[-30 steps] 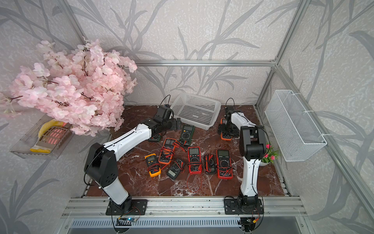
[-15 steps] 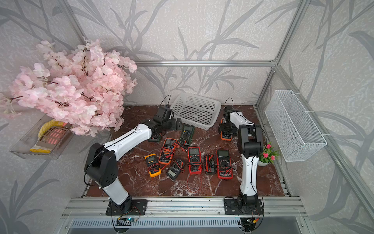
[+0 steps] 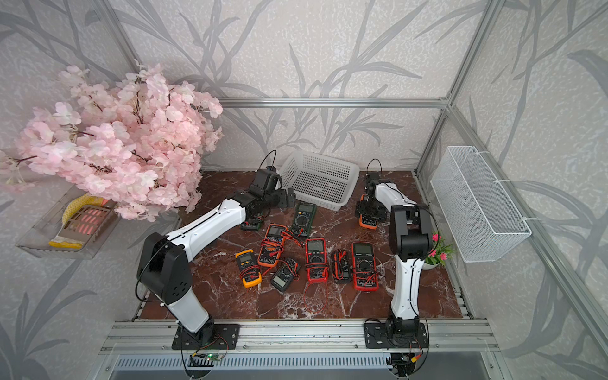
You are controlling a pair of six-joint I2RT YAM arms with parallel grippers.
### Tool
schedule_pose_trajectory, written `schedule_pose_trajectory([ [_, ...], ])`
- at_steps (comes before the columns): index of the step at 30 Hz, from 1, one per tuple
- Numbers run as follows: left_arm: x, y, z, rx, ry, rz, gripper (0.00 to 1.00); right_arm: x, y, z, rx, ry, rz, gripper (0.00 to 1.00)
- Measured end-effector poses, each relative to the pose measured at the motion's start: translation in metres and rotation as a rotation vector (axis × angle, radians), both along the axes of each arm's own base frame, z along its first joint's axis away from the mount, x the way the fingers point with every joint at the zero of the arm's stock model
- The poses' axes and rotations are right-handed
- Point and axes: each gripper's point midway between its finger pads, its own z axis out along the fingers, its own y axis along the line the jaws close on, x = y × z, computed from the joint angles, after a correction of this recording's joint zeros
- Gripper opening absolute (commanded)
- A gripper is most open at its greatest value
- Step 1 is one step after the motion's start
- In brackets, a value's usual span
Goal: Put the multimeter into the basket
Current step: Pick up the multimeter from the center of the board, then place the multimeter in the basket.
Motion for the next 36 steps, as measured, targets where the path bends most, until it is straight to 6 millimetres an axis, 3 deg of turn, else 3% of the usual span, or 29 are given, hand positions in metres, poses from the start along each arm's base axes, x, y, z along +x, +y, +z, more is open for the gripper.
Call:
schedule_pose_trajectory([
  [11,0.006,0.017,0.013,0.010,-0.002,0.085,1.00,0.006,0.002,0.077,0.032,-0.177,-0.041,0.67],
  [23,0.019,0.059,0.021,0.022,0.008,0.200,1.00,0.011,0.017,0.116,0.089,-0.259,-0.051,0.66],
  [32,0.029,0.064,0.028,-0.015,0.009,0.200,1.00,0.050,0.059,0.190,0.105,-0.446,0.013,0.66],
  [36,0.036,0.061,0.030,-0.035,0.004,0.192,1.00,0.076,0.081,0.195,0.105,-0.478,0.045,0.66],
])
